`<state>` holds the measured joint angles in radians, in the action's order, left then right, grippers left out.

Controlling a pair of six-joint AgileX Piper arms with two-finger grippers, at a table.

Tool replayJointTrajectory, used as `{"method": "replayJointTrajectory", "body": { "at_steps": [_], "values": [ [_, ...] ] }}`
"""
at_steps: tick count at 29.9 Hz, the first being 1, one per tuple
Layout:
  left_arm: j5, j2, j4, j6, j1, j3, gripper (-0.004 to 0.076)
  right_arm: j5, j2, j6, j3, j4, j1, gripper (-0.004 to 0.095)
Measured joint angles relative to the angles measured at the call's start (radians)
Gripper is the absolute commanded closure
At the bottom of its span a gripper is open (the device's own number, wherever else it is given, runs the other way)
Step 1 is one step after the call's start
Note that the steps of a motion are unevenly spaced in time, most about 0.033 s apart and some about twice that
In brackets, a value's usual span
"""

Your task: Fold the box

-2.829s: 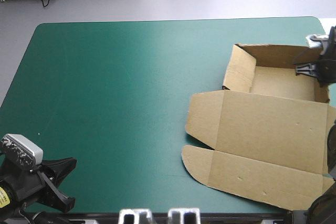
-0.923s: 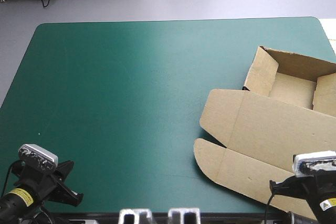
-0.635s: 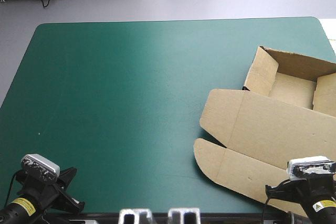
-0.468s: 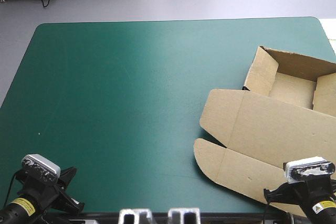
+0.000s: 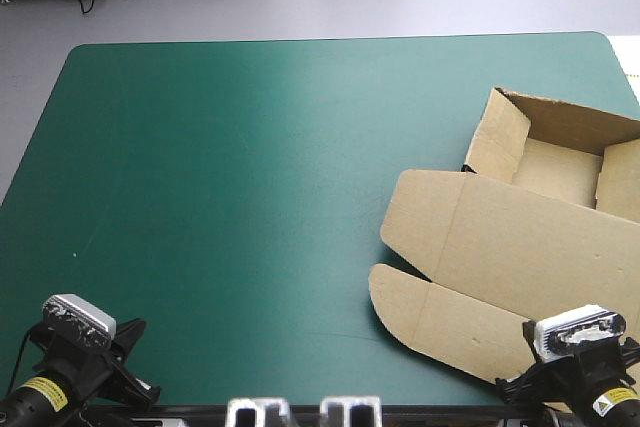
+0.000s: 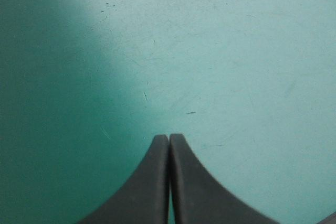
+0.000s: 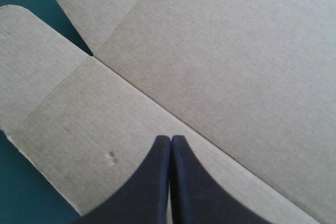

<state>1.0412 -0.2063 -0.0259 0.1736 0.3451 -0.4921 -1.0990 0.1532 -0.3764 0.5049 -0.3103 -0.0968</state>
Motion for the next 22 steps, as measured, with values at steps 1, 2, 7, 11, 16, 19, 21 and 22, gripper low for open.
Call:
{"method": "replayJointTrajectory", "body": {
  "at_steps": [1, 2, 7, 11, 16, 19, 21, 22],
  "values": [
    [0.0, 0.0, 0.0, 0.0, 0.0, 0.0, 0.0734, -0.005, 0.0, 0.002, 0.0, -0.001, 0.0, 0.0932],
    [0.0, 0.0, 0.0, 0.0, 0.0, 0.001, 0.0734, -0.007, 0.0, 0.004, 0.0, -0.001, 0.0, 0.0932],
    [0.001, 0.0, 0.0, 0.0, 0.0, 0.004, 0.0734, -0.009, 0.0, 0.006, 0.0, -0.001, 0.0, 0.0932],
    [0.001, 0.0, 0.0, 0.0, 0.0, 0.004, 0.0734, -0.009, 0.0, 0.006, 0.0, -0.001, 0.001, 0.0932],
    [0.0, 0.0, 0.0, 0.0, 0.0, 0.004, 0.0734, -0.009, 0.0, 0.006, 0.0, -0.001, 0.001, 0.0932],
    [0.0, 0.0, 0.0, 0.0, 0.0, 0.004, 0.0734, -0.009, 0.0, 0.006, 0.0, -0.001, 0.001, 0.0932],
    [0.0, 0.0, 0.0, 0.0, 0.0, 0.004, 0.0734, -0.009, 0.0, 0.006, 0.0, -0.001, 0.001, 0.0932],
    [0.0, 0.0, 0.0, 0.0, 0.0, 0.004, 0.0734, -0.009, 0.0, 0.006, 0.0, -0.001, 0.001, 0.0932]
  ]
}}
